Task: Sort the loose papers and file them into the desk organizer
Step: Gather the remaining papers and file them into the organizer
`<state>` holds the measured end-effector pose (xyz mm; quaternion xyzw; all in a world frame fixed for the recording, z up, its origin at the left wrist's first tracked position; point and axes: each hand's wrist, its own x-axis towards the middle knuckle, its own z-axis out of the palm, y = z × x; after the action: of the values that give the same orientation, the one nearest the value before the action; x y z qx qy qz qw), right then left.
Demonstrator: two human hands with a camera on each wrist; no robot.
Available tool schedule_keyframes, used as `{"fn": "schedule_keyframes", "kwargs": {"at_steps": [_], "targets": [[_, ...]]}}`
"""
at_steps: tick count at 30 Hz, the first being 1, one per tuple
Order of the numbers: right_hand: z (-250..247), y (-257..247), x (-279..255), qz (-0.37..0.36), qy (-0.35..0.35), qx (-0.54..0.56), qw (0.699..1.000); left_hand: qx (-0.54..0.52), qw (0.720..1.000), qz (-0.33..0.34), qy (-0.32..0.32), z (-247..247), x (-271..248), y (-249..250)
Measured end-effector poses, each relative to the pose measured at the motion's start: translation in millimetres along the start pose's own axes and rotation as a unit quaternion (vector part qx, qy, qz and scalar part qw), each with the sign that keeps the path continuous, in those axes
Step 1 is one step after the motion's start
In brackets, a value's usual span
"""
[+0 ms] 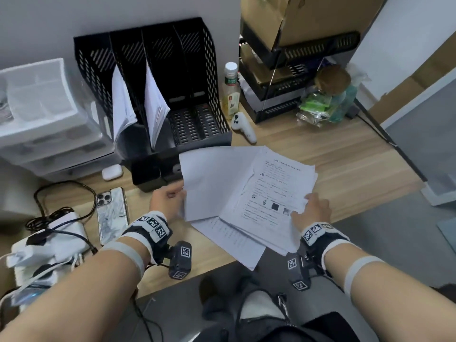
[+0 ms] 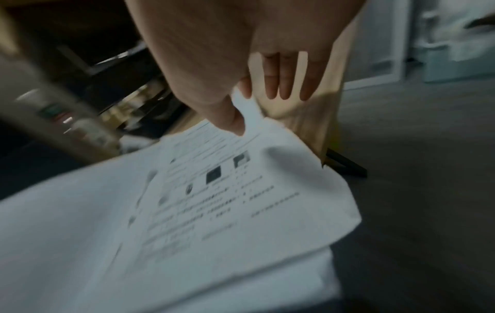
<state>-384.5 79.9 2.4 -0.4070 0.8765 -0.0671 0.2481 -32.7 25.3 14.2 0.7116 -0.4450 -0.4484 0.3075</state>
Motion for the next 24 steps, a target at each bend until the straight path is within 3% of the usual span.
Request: {"fn": "schedule_keyframes", "kwargs": {"at_steps": [1, 4, 6, 9, 13, 18, 22, 24], "targets": [[3.9, -4.5, -6.3, -0.059, -0.013, -0.018, 0.998, 0.007, 1.000, 0.004, -0.001, -0.8, 1.8, -2.1], [19.2, -12.9, -23.0, -0.193, -0.154, -0.094, 0.964, 0.065, 0.998, 0.016, -0.023, -0.7, 2.6, -1.3], [34.9, -13.1, -32.2, -0.222, -0.206, -0.160, 0.939, 0.058, 0.997, 0.012, -0.056, 4.0, -0.9, 1.0], [51.8, -9.5, -39.5, -0.216, -0.221, -0.283, 0.908, 0.024, 0.993, 0.026, -0.113, 15.1, -9.2, 8.4], [53.3, -5.2, -40.3, -0.197, -0.187, -0.323, 0.907, 0.016, 0.989, 0.068, -0.132, 16.4, -12.6, 19.9], [16.6, -13.8, -34.0, -0.202, -0.171, -0.253, 0.930, 0.001, 0.980, 0.149, -0.135, 4.7, -7.9, 47.3], [-37.3, -27.5, -22.4, -0.167, -0.012, -0.122, 0.978, -0.012, 0.970, 0.199, -0.138, -0.6, -6.4, 65.5], [-67.4, -31.4, -12.0, -0.124, 0.078, 0.018, 0.989, -0.017, 0.962, 0.231, -0.145, -0.9, -8.0, 71.9]]}}
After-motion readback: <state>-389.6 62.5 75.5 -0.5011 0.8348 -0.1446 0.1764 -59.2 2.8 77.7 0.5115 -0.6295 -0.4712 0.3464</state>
